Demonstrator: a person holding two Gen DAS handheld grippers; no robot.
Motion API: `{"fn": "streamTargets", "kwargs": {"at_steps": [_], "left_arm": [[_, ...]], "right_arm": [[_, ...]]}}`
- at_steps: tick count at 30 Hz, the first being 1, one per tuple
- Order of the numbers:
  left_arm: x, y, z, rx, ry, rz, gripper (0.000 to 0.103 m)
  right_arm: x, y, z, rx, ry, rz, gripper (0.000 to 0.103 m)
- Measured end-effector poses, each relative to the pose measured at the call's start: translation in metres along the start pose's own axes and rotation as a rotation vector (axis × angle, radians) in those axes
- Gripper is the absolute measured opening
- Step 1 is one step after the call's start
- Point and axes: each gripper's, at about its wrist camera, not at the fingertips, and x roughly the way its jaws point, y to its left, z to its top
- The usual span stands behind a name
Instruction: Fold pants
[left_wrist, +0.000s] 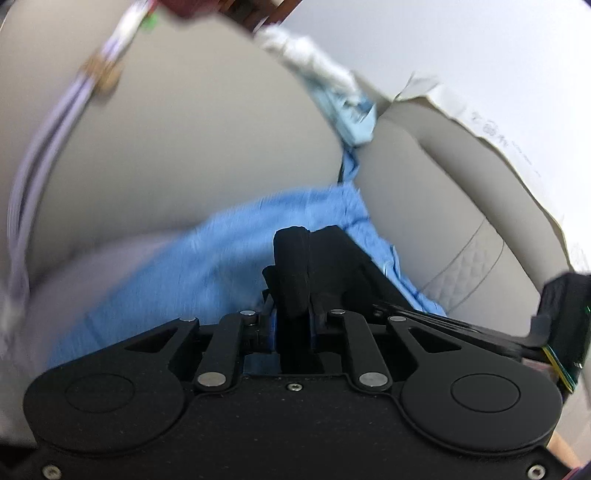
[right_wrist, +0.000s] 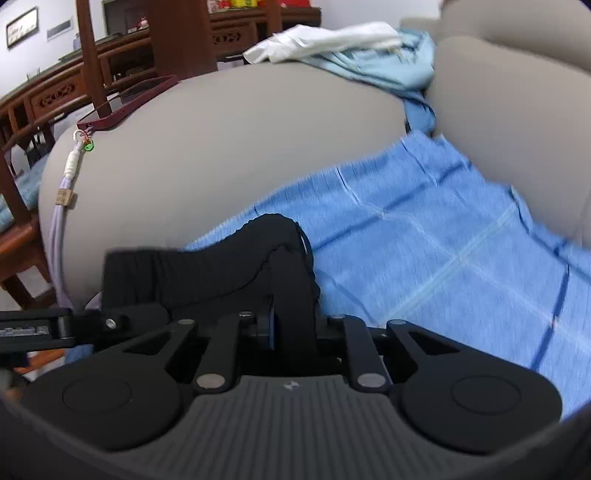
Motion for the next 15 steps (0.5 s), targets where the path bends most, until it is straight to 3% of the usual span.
{"fn": "streamTargets", "kwargs": {"at_steps": [4,5,6,8,11,12,15], "left_arm": [[0.000,0.002,0.019,0.050,-0.087,0.115,0.015],[0.003,0.003,0.021,0.054,-0.087,0.152,0.015],[0.005,0.004,0.021,0.053,-0.083,0.187,0.017],[0.005,0.006,0.016,0.057,-0.076,0.223,0.022],[-0.008,0.001,0.007,0.110,-0.138,0.249,0.036],[-0.013,-0.003,0.004,0.145,-0.173,0.258,0.044],[-0.032,-0.019,-0.007,0.247,-0.287,0.249,0.049]], "right_arm": [[0.021,0.007,0.026,0.050,-0.058,0.057,0.021],[0.029,0.010,0.032,0.065,-0.068,0.068,0.026],[0.035,0.011,0.035,0.073,-0.068,0.055,0.050],[0.039,0.017,0.038,0.088,-0.087,0.001,0.068],[0.009,0.012,0.027,0.122,-0.160,0.000,0.086],[-0.006,0.007,0.020,0.136,-0.182,-0.012,0.088],[-0.064,-0.008,-0.013,0.180,-0.231,-0.109,0.089]]}}
